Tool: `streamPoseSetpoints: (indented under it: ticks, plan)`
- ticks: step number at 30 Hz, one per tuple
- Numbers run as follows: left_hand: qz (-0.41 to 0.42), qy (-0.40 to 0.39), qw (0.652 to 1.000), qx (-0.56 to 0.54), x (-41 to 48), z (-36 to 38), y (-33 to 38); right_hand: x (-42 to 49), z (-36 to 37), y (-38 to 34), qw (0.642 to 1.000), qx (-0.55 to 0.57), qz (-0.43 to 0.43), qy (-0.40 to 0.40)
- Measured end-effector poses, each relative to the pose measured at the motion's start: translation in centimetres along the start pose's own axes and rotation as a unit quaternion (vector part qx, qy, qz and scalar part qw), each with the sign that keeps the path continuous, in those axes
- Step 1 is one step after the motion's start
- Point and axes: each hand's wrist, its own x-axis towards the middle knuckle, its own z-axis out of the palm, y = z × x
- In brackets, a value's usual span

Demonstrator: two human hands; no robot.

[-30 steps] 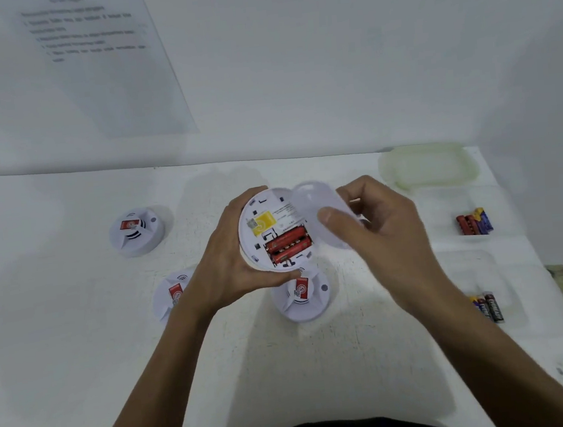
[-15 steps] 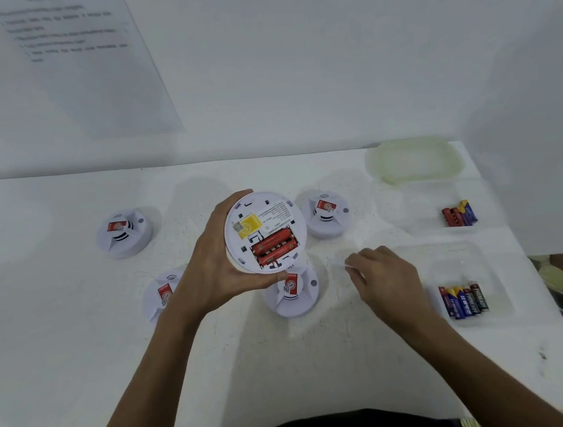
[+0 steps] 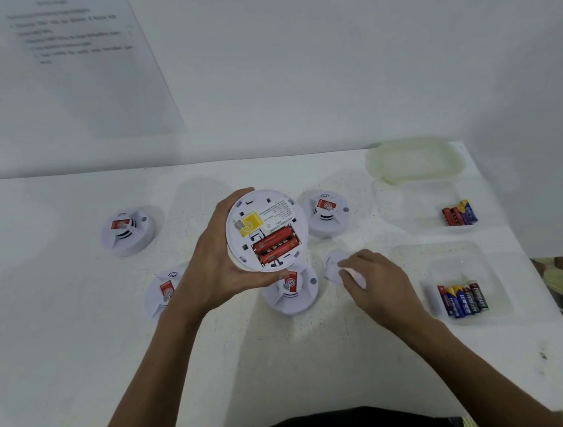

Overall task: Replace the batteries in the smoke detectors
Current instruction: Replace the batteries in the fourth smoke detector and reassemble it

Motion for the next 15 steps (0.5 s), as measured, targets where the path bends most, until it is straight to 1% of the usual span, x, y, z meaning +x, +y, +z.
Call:
streamPoseSetpoints:
  ticks: [3, 6, 9, 12, 15]
  plan:
    - [0.002, 0.002, 1.0, -0.003, -0.2, 0.0, -0.1, 1.0, -2.9, -4.0, 0.983, 0.171, 0.051, 0.051]
    - [0.006, 0.01, 1.0, 0.001, -0.2, 0.1, -0.2, 1.7, -5.8, -8.0, 0.957, 0.274, 0.058, 0.07]
    - [0.026, 0.02, 0.999, 0.014, 0.0, 0.4, -0.1, 2.2, -6.7, -10.4, 0.952, 0.296, 0.04, 0.067]
    - [0.044, 0.03, 0.998, 0.026, 0.2, 0.5, 0.1, 2.6, -6.0, -11.3, 0.957, 0.281, 0.044, 0.061]
    - [0.048, 0.042, 0.998, 0.025, 0.3, 0.6, 0.1, 2.8, -5.4, -11.6, 0.958, 0.27, 0.048, 0.078]
